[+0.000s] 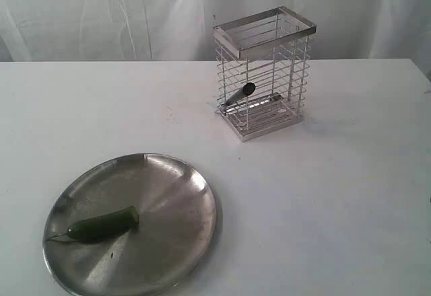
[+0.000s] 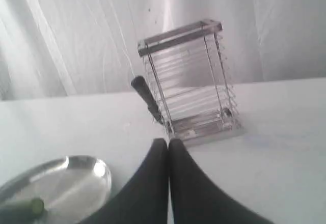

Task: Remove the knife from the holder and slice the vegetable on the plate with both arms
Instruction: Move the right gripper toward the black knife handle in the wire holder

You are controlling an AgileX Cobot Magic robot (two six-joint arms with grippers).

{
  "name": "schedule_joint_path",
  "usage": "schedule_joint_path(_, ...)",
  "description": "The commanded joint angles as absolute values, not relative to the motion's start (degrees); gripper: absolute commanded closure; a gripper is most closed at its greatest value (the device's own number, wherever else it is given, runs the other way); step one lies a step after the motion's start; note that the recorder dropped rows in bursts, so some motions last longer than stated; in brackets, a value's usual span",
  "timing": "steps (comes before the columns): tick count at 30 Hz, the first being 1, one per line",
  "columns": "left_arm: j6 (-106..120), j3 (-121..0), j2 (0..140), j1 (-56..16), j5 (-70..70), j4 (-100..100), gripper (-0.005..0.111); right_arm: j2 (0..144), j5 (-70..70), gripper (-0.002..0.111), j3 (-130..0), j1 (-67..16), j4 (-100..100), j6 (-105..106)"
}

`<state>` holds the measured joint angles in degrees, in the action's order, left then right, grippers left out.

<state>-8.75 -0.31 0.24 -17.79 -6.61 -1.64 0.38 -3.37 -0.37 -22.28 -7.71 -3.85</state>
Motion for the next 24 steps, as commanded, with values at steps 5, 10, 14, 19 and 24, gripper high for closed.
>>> schedule_joint_path(5, -8.76, 0.00, 0.00, -17.81, -6.54, -1.75, 0.107, 0.00, 11.45, 0.108, 0.00, -22.25, -13.97, -29.63)
schedule_joint_path(10, -8.76, 0.00, 0.00, -17.81, -6.54, -1.75, 0.107, 0.00, -3.02, 0.108, -13.61, -22.25, 3.63, -36.99)
schedule_joint_path(14, -8.76, 0.00, 0.00, -17.81, -6.54, -1.75, 0.107, 13.63, -30.02, 0.108, -34.21, -22.25, -5.84, -10.16)
schedule_joint_path(19, -8.76, 0.00, 0.00, -17.81, -6.54, -1.75, 0.107, 41.17, -44.60, 0.097, -49.63, -22.25, -12.16, 2.66)
schedule_joint_path(24, -8.76, 0.00, 0.00, -17.81, -6.54, -1.75, 0.107, 62.66, -31.31, 0.055, -50.21, -22.25, -25.85, 2.59)
